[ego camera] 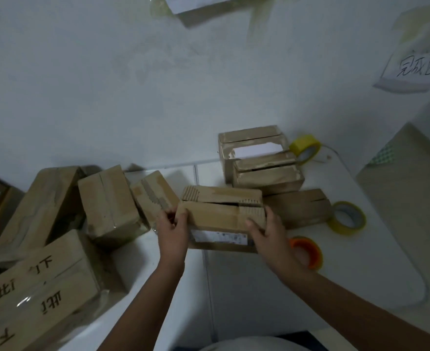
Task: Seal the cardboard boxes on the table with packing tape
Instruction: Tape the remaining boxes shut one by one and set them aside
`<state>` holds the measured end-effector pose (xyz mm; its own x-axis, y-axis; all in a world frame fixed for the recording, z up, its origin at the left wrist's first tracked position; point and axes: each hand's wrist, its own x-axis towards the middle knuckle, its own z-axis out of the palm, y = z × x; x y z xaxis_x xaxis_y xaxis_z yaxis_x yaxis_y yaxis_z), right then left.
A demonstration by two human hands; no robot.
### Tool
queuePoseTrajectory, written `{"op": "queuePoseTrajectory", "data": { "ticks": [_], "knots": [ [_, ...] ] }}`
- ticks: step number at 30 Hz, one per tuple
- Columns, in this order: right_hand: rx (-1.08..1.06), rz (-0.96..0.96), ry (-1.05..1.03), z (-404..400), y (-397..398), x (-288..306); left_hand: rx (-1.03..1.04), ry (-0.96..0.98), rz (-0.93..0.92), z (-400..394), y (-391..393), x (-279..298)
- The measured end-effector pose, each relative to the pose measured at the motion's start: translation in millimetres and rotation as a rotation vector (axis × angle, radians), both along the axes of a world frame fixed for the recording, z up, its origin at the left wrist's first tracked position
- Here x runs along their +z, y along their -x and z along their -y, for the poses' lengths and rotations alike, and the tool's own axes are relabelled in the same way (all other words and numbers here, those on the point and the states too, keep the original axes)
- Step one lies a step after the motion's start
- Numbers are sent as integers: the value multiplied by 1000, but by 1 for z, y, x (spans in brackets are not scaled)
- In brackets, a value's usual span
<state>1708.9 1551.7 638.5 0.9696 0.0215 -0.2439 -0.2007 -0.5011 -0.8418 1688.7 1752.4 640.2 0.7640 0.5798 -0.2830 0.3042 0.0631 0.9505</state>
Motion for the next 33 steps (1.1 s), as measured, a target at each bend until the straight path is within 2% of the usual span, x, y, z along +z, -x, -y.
{"op": "queuePoseTrajectory", "data": {
  "ticks": [5, 10, 11, 13, 15, 16, 18, 21, 26, 30, 33],
  "knots": [
    [143, -149, -35, 9, 35, -31, -15, -105, -127, -3, 49, -50],
    [179, -220, -42, 22, 47, -47, -61, -275, -210, 4, 77, -78],
    [187, -231, -25, 27, 46, -51, -90, -341, -201, 5, 79, -78],
    [212, -227, 17, 39, 42, -57, -221, -627, -94, 3, 80, -80],
    [205, -145, 88, 55, 35, -65, -480, -908, 31, -3, 76, -88],
    [178, -87, 156, 65, 31, -69, -611, -966, 44, -6, 72, -91],
    [95, -29, 276, 88, 20, -81, -773, -998, 6, -8, 67, -96],
    [72, -93, 360, 115, 9, -106, -845, -1045, -4, -11, 63, -98],
    [277, -203, 487, 121, 7, -121, -868, -1058, 48, -15, 64, -98],
    [288, -302, 512, 116, -3, -131, -884, -1117, 38, -23, 63, -101],
    [306, -261, 617, 114, -1, -130, -852, -1074, 27, -26, 61, -103]
  ]
}}
